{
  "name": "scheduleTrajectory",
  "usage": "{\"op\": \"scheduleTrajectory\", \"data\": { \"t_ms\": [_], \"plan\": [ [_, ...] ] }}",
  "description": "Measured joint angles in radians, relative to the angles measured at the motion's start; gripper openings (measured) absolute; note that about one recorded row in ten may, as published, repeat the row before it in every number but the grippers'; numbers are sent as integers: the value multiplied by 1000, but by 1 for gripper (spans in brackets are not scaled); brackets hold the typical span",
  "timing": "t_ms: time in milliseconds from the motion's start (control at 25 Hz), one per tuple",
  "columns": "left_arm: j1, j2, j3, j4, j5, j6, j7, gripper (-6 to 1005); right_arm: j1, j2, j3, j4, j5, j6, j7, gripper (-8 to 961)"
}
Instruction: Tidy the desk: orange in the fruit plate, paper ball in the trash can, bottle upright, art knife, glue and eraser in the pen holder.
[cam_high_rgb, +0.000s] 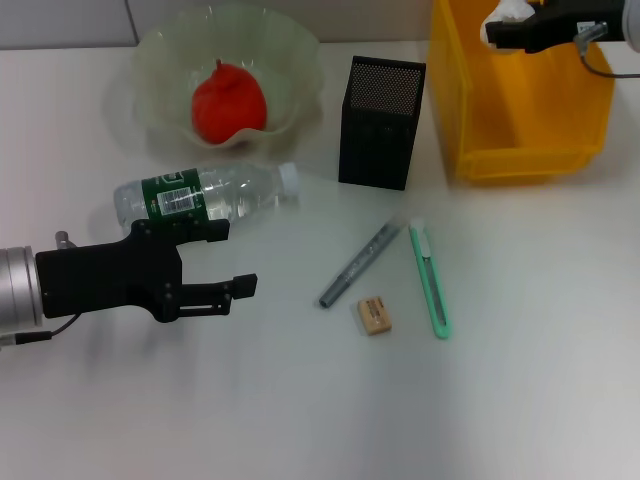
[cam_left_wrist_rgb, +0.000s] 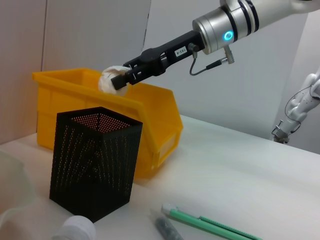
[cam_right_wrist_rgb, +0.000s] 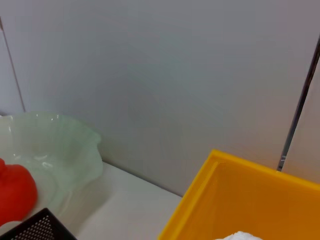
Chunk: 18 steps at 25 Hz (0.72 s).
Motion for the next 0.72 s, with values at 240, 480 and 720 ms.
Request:
{"op": "scheduleTrajectory", "data": {
  "t_ms": [240,480,720],
  "plan": [
    [0,0,0,0,0,0,-1,842,8,0,0,21,0,19,-10,540],
    [-1,-1,0,0,0,0,0,842,8,0,0,22,0,21,-10,541],
    [-2,-3,0,0,0,0,2,842,8,-1,0,29,0,27,-11,557]
  ]
}}
